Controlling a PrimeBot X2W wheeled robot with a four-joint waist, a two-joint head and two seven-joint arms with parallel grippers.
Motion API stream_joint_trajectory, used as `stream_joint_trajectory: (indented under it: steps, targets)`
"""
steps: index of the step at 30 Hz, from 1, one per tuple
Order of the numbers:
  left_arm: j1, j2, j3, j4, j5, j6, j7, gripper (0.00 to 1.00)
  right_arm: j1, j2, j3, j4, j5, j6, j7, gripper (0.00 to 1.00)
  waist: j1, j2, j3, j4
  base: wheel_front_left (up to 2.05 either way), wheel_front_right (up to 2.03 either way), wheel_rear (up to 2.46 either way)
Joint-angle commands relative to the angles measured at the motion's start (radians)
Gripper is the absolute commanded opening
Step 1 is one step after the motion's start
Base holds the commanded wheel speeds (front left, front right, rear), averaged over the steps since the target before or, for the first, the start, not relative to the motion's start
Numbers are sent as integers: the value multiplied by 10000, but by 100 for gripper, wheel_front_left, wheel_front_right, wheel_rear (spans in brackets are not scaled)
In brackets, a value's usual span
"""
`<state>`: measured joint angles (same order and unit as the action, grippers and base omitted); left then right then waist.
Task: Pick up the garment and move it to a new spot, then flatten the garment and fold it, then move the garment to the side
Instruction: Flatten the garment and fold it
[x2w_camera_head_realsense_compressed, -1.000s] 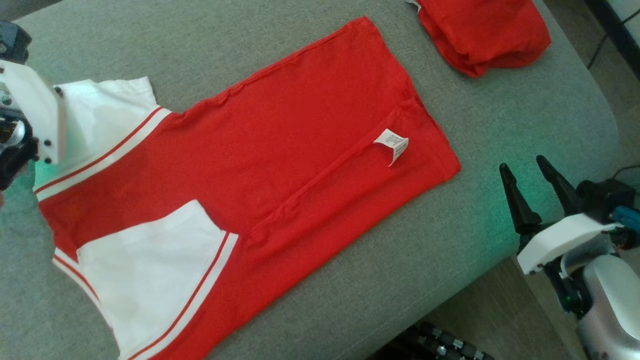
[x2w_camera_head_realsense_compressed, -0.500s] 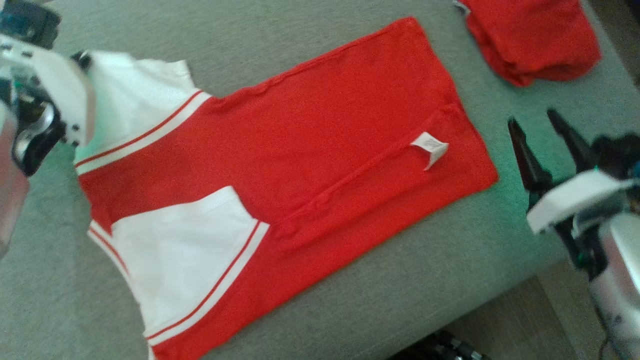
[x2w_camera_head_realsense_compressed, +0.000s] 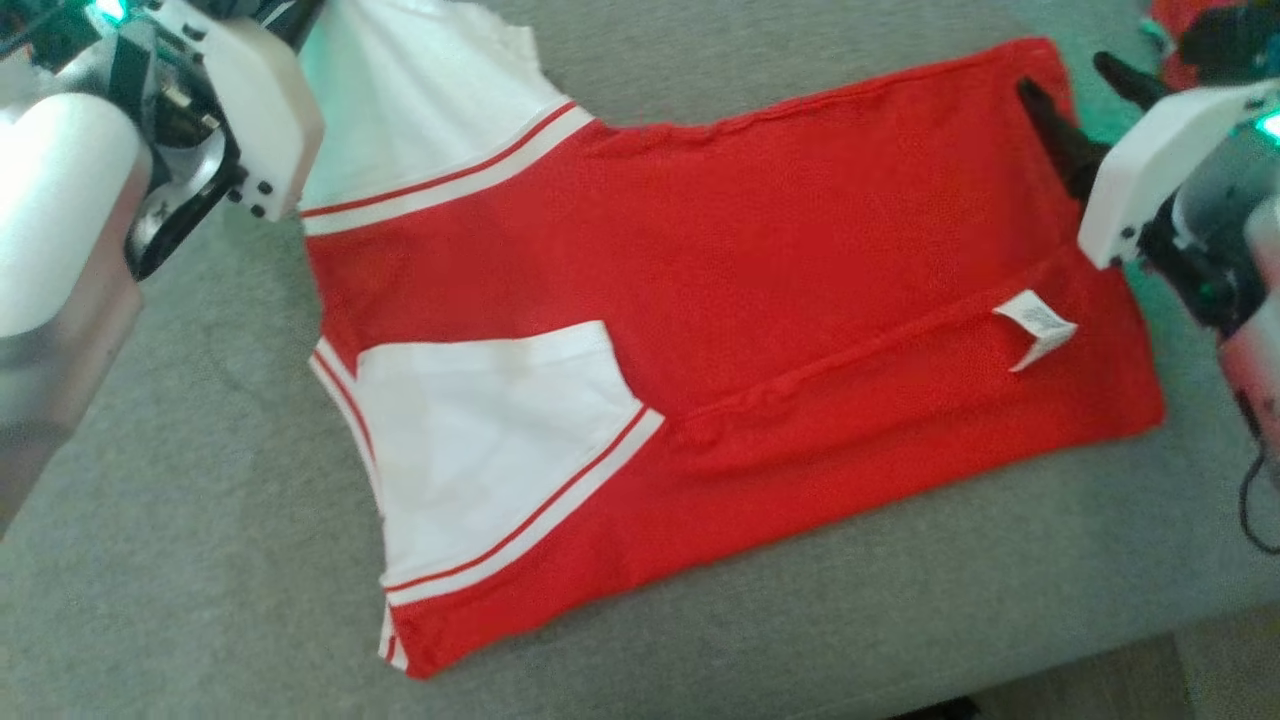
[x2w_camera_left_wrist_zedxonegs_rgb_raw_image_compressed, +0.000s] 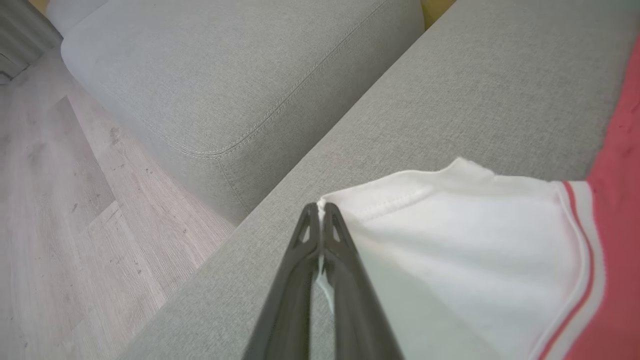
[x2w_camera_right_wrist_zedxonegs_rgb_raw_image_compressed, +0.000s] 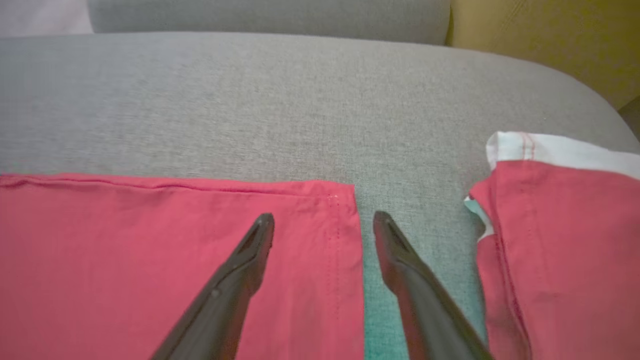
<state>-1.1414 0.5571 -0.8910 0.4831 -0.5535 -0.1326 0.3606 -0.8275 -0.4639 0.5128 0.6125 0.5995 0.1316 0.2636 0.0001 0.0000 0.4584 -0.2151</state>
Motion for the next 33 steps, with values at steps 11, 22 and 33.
stream_joint_trajectory:
  steps: [11,22,33]
  targets:
    - [-994,486,-424,-277,-270,20,-371,0,-1680,29,951,2287,92,-9,224,58,-1,0,359,646,0,0,0]
    - [-1195,543,-873,-161,-530,20,-839,0,-2053,172,1509,2845,567,-9,-704,0,-1,0,357,554,0,0,0]
    - [-2049,470,-667,233,-321,21,-2774,0,-2662,-362,1661,2564,1485,-9,-2504,0,-1,0,370,561,0,0,0]
